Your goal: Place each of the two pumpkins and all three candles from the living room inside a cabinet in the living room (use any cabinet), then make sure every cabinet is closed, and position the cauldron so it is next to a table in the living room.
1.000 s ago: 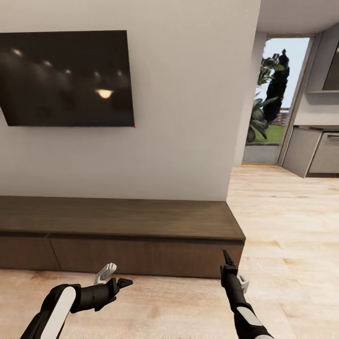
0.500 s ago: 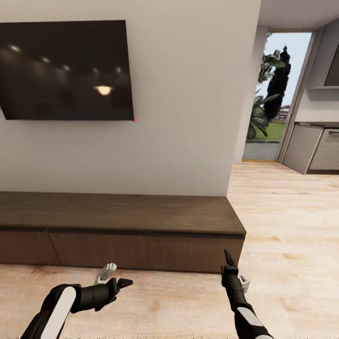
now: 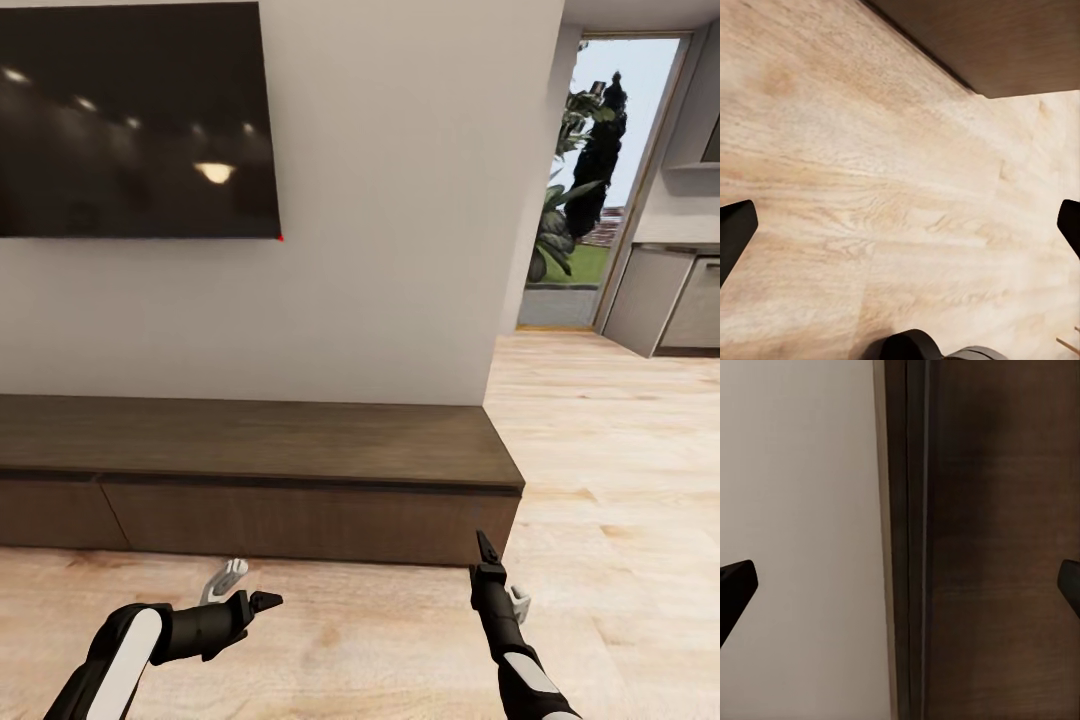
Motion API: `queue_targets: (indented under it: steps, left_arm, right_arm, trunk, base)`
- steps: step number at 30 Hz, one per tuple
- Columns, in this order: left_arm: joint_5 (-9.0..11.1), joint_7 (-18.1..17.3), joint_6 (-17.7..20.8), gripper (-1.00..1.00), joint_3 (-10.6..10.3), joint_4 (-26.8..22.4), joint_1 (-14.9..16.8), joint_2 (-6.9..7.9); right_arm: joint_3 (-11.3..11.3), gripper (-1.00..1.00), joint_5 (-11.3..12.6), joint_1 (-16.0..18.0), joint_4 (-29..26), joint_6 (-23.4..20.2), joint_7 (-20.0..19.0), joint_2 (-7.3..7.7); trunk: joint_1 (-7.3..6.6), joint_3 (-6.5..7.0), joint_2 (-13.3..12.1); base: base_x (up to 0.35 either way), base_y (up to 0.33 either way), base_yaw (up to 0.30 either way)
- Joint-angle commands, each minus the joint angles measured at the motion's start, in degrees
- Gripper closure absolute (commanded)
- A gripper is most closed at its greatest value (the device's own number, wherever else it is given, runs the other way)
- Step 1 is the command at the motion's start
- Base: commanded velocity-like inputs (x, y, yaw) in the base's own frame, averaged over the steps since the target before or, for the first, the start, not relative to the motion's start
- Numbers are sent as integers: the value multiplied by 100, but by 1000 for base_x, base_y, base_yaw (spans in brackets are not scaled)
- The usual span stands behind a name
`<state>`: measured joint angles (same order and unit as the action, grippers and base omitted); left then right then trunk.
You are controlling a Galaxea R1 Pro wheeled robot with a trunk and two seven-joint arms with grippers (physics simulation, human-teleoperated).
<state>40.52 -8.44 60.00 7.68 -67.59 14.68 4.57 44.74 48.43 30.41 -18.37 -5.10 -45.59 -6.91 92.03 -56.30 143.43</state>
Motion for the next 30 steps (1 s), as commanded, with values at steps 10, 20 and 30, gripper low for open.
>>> queue_targets:
  steps: [10,20,30]
  left_arm:
    - [3,0,0,-100,6,0,0,7]
    - [0,0,0,-100,-1,0,0,0]
    - [0,0,0,-100,4,0,0,4]
  right_arm:
    - [0,-100,0,0,0,-8,24,-2]
    - [8,-100,22,0,7,-9,140,4]
    - [3,-100,153,0,69,6,256,5]
  trunk:
    - [0,0,0]
    - [0,0,0]
    - [0,0,0]
  base:
    - [126,0,0]
    - [124,0,0]
    - [98,0,0]
